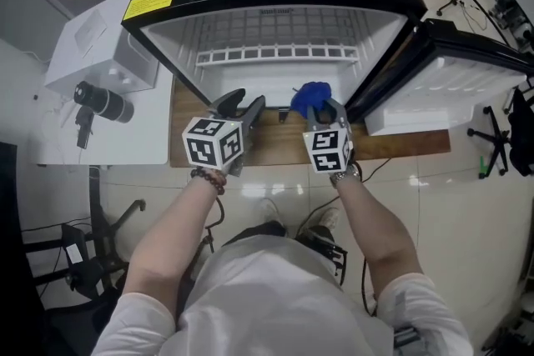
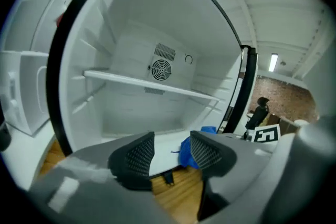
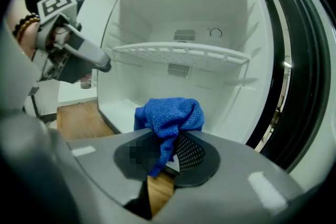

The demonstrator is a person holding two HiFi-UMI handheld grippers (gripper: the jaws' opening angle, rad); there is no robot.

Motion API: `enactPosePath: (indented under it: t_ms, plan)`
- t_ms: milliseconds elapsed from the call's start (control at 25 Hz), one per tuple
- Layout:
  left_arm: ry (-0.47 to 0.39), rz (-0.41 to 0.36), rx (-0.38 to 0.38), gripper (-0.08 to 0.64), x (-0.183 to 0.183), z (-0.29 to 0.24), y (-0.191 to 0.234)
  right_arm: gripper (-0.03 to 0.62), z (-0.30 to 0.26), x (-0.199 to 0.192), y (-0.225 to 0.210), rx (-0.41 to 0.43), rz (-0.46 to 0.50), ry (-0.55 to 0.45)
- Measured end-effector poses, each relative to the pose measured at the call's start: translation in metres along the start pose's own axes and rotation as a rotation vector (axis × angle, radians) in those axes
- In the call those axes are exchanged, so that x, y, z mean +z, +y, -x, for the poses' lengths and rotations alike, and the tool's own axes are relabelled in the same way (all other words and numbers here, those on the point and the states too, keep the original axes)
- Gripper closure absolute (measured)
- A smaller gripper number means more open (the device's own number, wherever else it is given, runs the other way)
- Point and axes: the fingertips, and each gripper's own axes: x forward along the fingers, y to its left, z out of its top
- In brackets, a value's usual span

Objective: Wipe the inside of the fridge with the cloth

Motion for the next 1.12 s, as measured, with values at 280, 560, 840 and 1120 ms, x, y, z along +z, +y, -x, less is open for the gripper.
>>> enactPosePath:
  t_ms: [280,560,840,1120]
  plan:
    - [0.097,0.254,-0.351,0.251,-0.022,-0.024,-0.059,0.522,0.047,0.025,0.033,0.157,0.117,-0.083]
    - [0.156,0.408,-0.546,0.233,-0.035,-0.026,-0.104,0.522,0.080,0.038,0.043,0.248,0.216,-0.136]
    - [0.142,0.432,-0.617,0.353,-0.031,-0.026,-0.140,0.522,0.094,0.034,0.041,0.289,0.265,-0.141]
    - [0.133,0.303,-0.514,0.479,-0.026,-0.030,-0.153,0.522,0.097,0.027,0.029,0.272,0.252,-0.103]
